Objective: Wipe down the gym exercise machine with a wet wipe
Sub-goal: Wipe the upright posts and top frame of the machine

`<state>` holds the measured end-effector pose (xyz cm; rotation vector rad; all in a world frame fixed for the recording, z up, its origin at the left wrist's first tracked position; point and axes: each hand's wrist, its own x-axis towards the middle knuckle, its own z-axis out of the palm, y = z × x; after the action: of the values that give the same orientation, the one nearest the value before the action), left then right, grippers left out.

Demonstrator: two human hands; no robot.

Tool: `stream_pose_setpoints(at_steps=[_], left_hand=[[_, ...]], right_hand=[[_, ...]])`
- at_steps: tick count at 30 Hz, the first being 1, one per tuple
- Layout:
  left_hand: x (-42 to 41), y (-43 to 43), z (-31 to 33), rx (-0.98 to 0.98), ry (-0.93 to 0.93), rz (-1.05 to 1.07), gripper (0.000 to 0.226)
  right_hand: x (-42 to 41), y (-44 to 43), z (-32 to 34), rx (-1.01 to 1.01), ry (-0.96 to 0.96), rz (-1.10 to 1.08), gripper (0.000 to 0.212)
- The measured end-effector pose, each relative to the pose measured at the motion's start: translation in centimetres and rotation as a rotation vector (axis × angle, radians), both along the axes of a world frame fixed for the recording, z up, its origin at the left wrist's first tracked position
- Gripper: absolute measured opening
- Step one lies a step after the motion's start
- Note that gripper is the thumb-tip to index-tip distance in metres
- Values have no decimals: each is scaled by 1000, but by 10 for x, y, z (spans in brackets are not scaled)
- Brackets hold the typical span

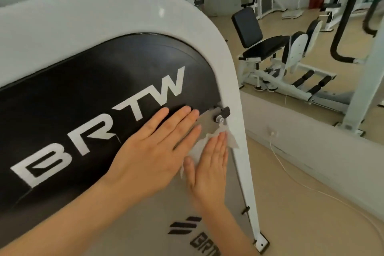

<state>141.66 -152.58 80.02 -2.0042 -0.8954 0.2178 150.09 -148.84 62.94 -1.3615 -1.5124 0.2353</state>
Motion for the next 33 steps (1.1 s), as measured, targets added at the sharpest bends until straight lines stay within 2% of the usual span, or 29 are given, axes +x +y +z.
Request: stream_pose_setpoints(at_steps=[3,5,7,10,13,15,17,19,21,23,27,30,33], left_hand=[[-3,-1,-18,-47,14,-35,57],[-3,2,-30,-68,27,-53,58],[-1,8,-36,-50,-7,-63,58],[4,13,-43,-47,-62,-72,57],[12,15,-58,-125,-31,-109,58],[17,15,-72,-190,-12,-125,59],[21,16,-83,-233,-14,-145,59],[26,19,-92,-215,-71,-173,58],[33,24,-93,-173,-168,-181,58],[38,27,-92,-156,-220,-170,57],[35,30,-106,-225,-118,-155,57],[35,28,-119,-246,-125,-141,59],[39,30,-123,-173,-266,-143,53]], right_hand=[[-1,8,2,-65,265,-2,71],[11,27,17,-56,361,-42,67],[23,44,31,-46,398,-69,65],[24,35,26,-28,386,2,68],[12,1,-23,-143,338,66,68],[18,0,-45,-268,387,78,66],[36,22,-34,-334,461,65,72],[58,48,-6,-295,503,59,83],[64,56,2,-187,442,74,76],[46,33,-21,-164,328,96,71],[14,-23,-75,-297,207,194,73],[29,-14,-64,-250,83,195,77],[52,16,-36,-161,83,138,79]])
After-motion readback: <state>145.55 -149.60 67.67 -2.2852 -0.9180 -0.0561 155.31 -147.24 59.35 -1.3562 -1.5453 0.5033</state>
